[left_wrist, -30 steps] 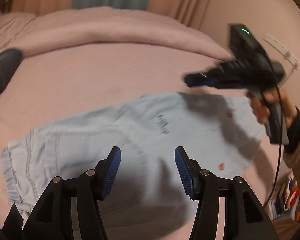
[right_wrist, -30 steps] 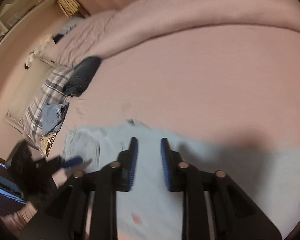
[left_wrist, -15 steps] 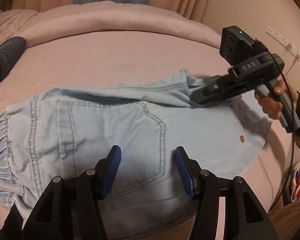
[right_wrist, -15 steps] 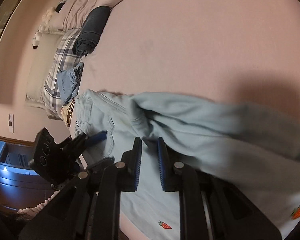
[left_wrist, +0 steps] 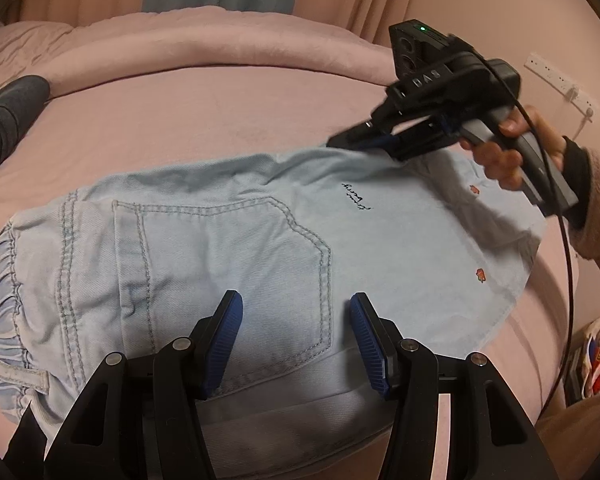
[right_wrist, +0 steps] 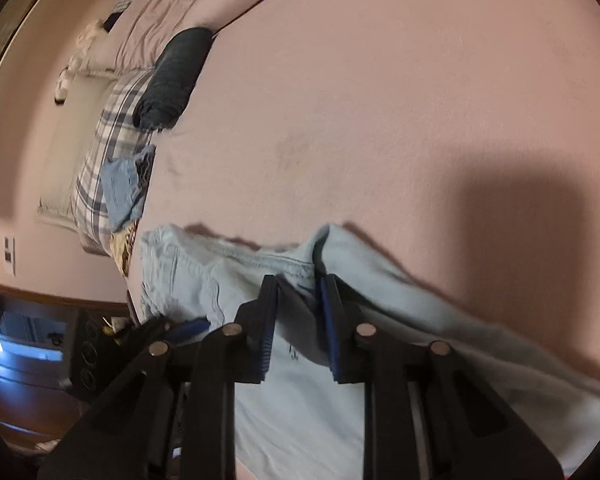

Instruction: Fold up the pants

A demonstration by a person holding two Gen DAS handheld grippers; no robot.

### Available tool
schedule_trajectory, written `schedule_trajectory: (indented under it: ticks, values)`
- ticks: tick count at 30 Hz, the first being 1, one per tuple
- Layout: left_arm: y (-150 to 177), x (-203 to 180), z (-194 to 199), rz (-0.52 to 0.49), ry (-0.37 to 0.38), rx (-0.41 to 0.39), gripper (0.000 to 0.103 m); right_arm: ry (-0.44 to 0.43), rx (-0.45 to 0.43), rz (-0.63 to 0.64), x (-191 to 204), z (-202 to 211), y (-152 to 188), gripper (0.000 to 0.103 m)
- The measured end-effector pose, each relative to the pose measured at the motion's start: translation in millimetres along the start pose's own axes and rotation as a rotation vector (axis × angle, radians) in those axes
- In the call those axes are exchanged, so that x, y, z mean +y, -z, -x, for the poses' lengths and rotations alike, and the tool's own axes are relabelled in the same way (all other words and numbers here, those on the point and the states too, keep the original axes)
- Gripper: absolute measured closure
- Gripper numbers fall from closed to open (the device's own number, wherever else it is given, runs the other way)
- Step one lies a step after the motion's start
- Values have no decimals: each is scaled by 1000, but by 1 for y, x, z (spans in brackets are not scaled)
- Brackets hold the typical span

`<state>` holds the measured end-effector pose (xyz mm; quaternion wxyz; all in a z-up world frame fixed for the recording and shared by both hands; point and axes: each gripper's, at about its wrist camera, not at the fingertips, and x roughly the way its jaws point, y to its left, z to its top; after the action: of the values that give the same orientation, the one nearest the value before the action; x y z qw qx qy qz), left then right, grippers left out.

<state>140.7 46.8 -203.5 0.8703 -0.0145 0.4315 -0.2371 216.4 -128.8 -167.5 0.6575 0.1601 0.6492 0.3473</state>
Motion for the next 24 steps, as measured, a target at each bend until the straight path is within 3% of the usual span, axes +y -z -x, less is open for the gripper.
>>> schedule_trajectory:
  ticks: [3, 5, 6, 8, 11, 15, 18, 20, 21, 23, 24]
  values:
    - [3, 1, 2, -2, 2, 0, 48, -21, 4, -20, -5, 0, -7, 72]
    - [3, 1, 3, -1, 4, 2, 48, -11, 41, -15, -6, -8, -6, 77]
    - [3, 1, 4, 1, 4, 5, 48, 7, 44, 4, -2, -10, -5, 93]
    - [2, 2, 4, -1, 4, 8, 48, 35, -8, 39, 7, -2, -8, 95]
    - [2, 1, 3, -15, -7, 10, 48, 9, -76, 85, 20, 9, -23, 96]
    - [1, 0, 3, -18, -10, 12, 48, 122, 24, 116, 8, -26, -43, 96]
    - [-1, 2, 9, -11, -24, 35, 48, 52, 52, 85, -8, -26, -52, 97]
    - [-5, 4, 21, 0, -53, 45, 48, 98, -1, 68, -13, -12, -52, 93]
    - [-7, 4, 26, -2, -67, 35, 48, 171, -60, 59, -14, 2, -51, 85]
    - [-12, 2, 45, -28, -106, -23, 48, 271, -148, 76, -8, 28, -44, 83]
    - [-14, 3, 48, -35, -112, -42, 48, 268, -185, 108, 1, 41, -35, 83]
